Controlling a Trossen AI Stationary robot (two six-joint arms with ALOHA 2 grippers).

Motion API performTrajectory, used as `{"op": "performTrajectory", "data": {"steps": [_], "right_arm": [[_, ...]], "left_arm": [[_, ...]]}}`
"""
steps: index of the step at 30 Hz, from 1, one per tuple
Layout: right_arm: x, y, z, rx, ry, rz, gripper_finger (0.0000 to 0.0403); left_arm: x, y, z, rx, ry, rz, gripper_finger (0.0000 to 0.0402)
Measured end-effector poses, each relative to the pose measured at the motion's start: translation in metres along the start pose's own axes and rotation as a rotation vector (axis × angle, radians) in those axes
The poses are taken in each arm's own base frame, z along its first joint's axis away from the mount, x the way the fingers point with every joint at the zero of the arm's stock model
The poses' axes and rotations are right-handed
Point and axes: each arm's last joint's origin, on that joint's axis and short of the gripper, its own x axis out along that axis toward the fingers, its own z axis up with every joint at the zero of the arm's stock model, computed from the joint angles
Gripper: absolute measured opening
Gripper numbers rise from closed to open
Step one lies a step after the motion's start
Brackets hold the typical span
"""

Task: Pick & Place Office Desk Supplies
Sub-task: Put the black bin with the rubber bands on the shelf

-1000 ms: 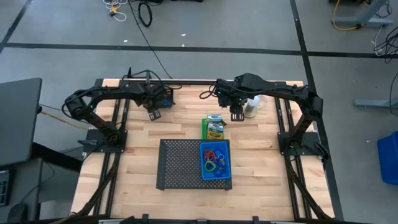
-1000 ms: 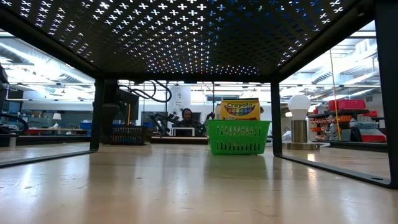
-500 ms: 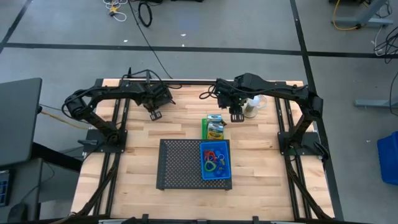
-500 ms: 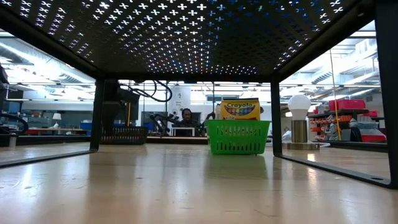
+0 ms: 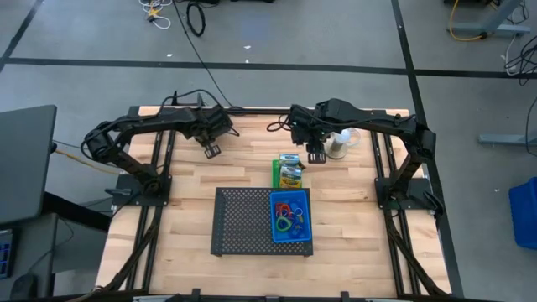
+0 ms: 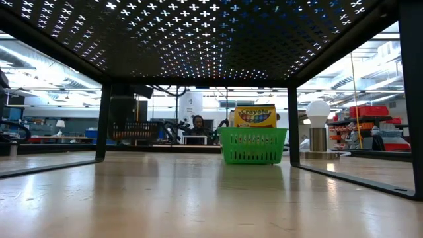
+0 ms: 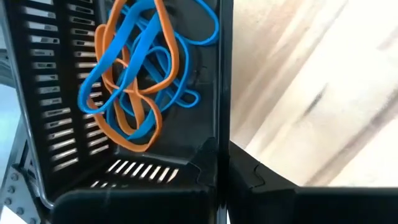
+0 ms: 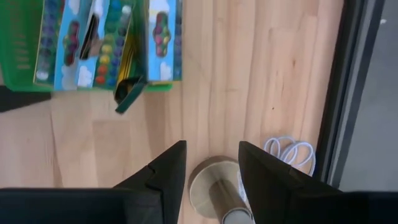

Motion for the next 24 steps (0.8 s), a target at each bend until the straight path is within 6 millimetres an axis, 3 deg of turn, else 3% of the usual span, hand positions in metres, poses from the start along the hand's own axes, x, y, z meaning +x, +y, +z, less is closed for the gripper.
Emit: {"op": "performTrajectory", "data": {"steps": [10, 14, 19, 24], "right_arm": [[0.000, -0.003, 0.001, 0.016, -0.022, -0.010, 0.0156], [-0.006, -0.004, 0.006, 0.006, -0.123, -0.001, 0.0155], [-0.035, -0.003, 0.007, -0.024, -0.362, 0.037, 0.0140], [-0.072, 0.001, -0.001, -0.071, -0.591, 0.087, 0.0110]], "left_arm": [[-0.032, -0.006, 0.009, 0.043, 0.043, 0.027, 0.0009], [-0.052, -0.011, 0.016, 0.069, -0.010, 0.021, 0.0009], [-0.094, -0.016, 0.019, 0.072, -0.229, 0.000, 0.0009], [-0.139, -0.019, 0.000, 0.071, -0.479, -0.090, 0.0009]]}}
